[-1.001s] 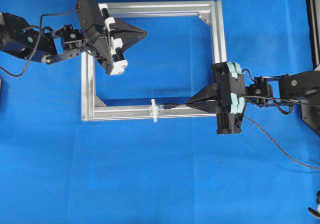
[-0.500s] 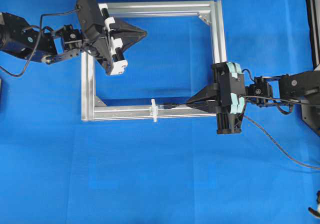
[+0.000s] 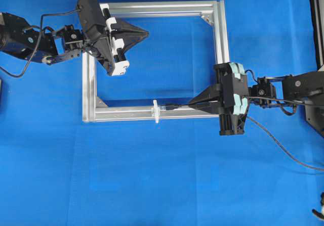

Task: Insert the wire through the string loop located in the center.
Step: 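Push the plug leftward through the zip-tie loop with the right gripper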

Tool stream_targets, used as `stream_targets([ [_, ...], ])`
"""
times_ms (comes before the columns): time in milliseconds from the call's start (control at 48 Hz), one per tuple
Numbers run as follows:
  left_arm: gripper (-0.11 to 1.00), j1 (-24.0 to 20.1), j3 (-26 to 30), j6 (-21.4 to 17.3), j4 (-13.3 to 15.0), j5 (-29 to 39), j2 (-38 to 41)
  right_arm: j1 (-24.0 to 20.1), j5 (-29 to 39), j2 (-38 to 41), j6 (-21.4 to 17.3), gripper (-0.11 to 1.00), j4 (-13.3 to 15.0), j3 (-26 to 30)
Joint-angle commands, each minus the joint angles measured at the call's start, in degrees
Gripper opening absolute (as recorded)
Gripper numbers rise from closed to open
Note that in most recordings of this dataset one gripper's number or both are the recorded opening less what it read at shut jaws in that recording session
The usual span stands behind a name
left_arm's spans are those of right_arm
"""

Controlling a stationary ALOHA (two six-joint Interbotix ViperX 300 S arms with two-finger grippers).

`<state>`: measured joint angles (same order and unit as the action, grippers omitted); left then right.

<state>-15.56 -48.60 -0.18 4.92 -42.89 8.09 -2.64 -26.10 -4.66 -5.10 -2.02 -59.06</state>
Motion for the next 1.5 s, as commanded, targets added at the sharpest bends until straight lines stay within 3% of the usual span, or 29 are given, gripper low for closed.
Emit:
stream_targets([
  [0, 0.00, -0.1, 0.4, -0.1, -0.1, -0.4, -1.8, 0.2, -0.6, -1.1, 0.0, -0.02, -0.2, 0.7],
  [1063, 0.00, -0.1, 0.4, -0.1, -0.1, -0.4, -1.8, -0.8, -0.4, 10.0, 0.0, -0.02, -0.1, 13.1],
  [1480, 0.00, -0.1, 0.4, -0.1, -0.1, -0.4, -1.8, -1.1, -0.6, 10.7, 0.0, -0.02, -0.1, 13.9],
])
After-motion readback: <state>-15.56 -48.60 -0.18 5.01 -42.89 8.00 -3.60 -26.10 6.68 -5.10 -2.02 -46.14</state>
